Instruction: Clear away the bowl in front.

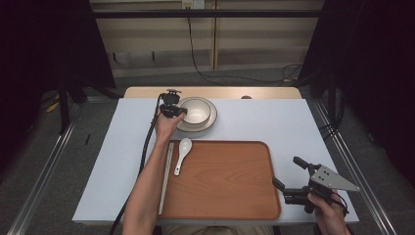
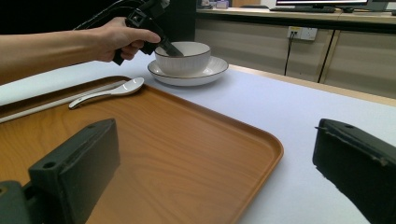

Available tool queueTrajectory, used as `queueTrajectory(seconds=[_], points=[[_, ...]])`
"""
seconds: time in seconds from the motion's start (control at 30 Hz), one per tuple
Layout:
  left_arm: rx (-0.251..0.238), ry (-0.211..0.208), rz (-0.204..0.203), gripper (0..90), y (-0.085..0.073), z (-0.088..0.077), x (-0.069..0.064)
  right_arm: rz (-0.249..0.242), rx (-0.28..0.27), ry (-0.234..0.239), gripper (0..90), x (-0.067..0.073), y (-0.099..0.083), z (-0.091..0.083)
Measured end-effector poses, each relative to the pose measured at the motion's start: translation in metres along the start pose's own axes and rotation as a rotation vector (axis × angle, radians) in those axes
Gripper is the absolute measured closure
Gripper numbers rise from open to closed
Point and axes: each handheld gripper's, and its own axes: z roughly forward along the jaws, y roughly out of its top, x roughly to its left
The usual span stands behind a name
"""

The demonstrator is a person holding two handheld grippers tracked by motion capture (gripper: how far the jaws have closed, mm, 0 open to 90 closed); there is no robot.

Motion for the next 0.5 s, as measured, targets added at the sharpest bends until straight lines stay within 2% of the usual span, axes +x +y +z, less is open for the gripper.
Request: queueTrajectory(seconds=[0.03,0.1,0.2,0.33,0.37,0.4,0.5], points=[[-0.014,-0.002,-0.030,80.5,-0.0002,0.0007,-0.0003,-0.001,-0.001,0.001,0.6,0.0000,0.0000,0.0000],[-0.011,-0.003,-0.035,81.2,-0.0003,0.0000,0.0025,0.001,0.000,0.000,0.6,0.0000,0.0000,-0.0002],[-0.021,0.016,-0.070,81.2,-0.0014,-0.0007,0.0041,0.003,-0.003,-0.004,0.6,0.0000,0.0000,-0.0002],[-0.010,0.014,-0.097,81.7,-0.0007,-0.0020,0.0056,0.003,-0.007,0.000,0.6,-0.0003,0.0001,-0.0003],[-0.020,0.018,-0.119,81.8,-0.0006,-0.0017,0.0046,0.007,-0.007,-0.003,0.6,-0.0003,0.0002,-0.0001],[-0.010,0.016,-0.109,81.9,-0.0011,-0.0030,0.0058,0.006,-0.008,-0.004,0.6,-0.0003,0.0001,0.0000],[-0.025,-0.010,-0.140,82.1,-0.0038,-0.0069,0.0069,0.002,-0.002,-0.005,0.6,-0.0003,0.0001,-0.0001]])
